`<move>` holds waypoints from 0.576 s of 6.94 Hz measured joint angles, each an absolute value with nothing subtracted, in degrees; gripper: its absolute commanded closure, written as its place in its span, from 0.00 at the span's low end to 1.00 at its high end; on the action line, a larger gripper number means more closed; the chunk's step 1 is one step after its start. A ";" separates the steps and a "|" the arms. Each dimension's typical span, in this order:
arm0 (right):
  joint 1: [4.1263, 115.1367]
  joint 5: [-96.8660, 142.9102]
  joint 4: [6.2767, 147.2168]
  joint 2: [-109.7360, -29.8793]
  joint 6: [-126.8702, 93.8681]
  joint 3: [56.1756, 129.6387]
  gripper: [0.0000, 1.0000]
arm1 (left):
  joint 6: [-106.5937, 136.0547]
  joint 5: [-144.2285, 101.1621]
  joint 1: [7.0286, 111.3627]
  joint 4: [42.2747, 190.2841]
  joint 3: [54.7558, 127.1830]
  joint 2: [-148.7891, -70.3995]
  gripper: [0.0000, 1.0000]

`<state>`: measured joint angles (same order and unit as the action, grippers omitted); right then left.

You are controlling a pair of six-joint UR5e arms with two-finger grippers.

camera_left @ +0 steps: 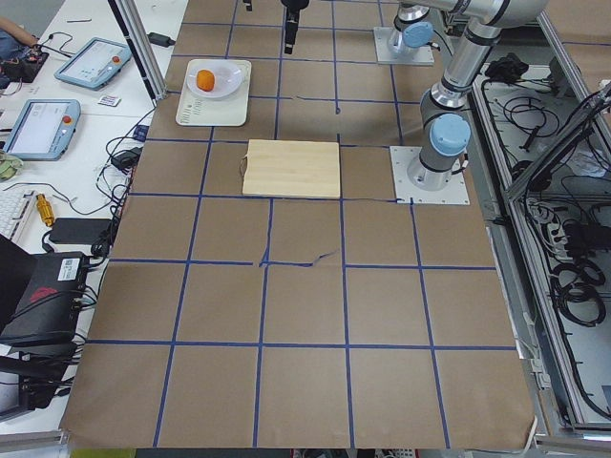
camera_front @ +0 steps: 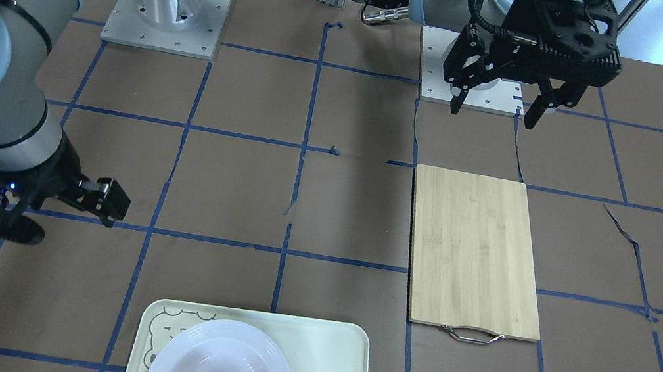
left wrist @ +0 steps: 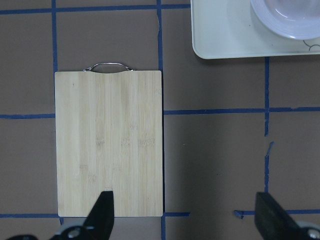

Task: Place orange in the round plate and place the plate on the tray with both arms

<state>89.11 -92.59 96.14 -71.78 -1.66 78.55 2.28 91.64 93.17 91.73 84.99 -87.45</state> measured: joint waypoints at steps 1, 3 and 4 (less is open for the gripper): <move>89.61 -92.36 94.93 -76.72 -0.81 81.61 0.00 | 2.28 91.66 93.17 91.75 84.99 -87.45 0.00; 90.00 -92.23 94.64 -83.07 0.57 86.20 0.00 | 2.29 91.67 93.17 91.78 84.99 -87.45 0.00; 90.11 -91.93 95.49 -83.81 1.74 87.12 0.00 | 2.29 91.67 93.16 91.82 84.99 -87.44 0.00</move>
<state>90.11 -91.93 95.49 -83.81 1.74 87.12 2.29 91.67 93.16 91.82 84.99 -87.44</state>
